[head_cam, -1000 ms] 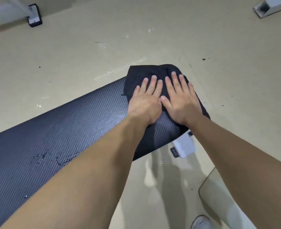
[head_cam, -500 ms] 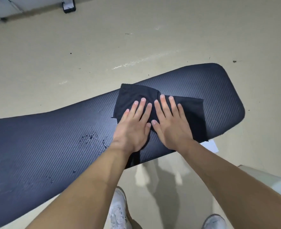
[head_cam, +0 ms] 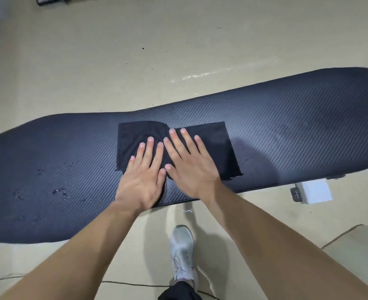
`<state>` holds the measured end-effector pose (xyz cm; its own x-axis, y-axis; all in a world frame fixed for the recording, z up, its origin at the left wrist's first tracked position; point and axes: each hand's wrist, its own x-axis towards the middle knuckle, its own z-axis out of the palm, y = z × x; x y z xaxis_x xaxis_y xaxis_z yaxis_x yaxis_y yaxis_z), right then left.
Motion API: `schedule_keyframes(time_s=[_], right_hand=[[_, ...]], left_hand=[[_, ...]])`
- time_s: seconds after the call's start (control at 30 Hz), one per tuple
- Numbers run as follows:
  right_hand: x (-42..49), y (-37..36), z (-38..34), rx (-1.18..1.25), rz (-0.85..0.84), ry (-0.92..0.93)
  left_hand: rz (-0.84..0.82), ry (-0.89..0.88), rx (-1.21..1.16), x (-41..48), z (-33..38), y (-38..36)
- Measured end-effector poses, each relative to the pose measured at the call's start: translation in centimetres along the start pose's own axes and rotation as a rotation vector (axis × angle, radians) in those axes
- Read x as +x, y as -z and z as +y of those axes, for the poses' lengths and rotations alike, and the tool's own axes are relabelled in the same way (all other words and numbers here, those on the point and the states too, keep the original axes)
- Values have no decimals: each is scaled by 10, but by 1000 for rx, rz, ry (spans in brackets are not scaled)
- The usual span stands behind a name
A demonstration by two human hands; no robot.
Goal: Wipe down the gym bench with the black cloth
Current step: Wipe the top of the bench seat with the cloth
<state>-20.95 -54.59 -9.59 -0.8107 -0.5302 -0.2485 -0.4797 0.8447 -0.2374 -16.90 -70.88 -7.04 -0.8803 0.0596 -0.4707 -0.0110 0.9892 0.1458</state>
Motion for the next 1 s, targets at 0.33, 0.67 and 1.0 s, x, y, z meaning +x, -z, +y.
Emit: schedule_keyframes(time_s=[0.33,0.67,1.0], right_hand=[[-105,-15,57,-71,-47,103],[-97,27,230,-102,27,-168],[-144,37,343,128,324,-724]], left_hand=[[207,136,-207,-63,99,-36],[224,34,-36,78,258,-30],[233,-306,64,154,382,-22]])
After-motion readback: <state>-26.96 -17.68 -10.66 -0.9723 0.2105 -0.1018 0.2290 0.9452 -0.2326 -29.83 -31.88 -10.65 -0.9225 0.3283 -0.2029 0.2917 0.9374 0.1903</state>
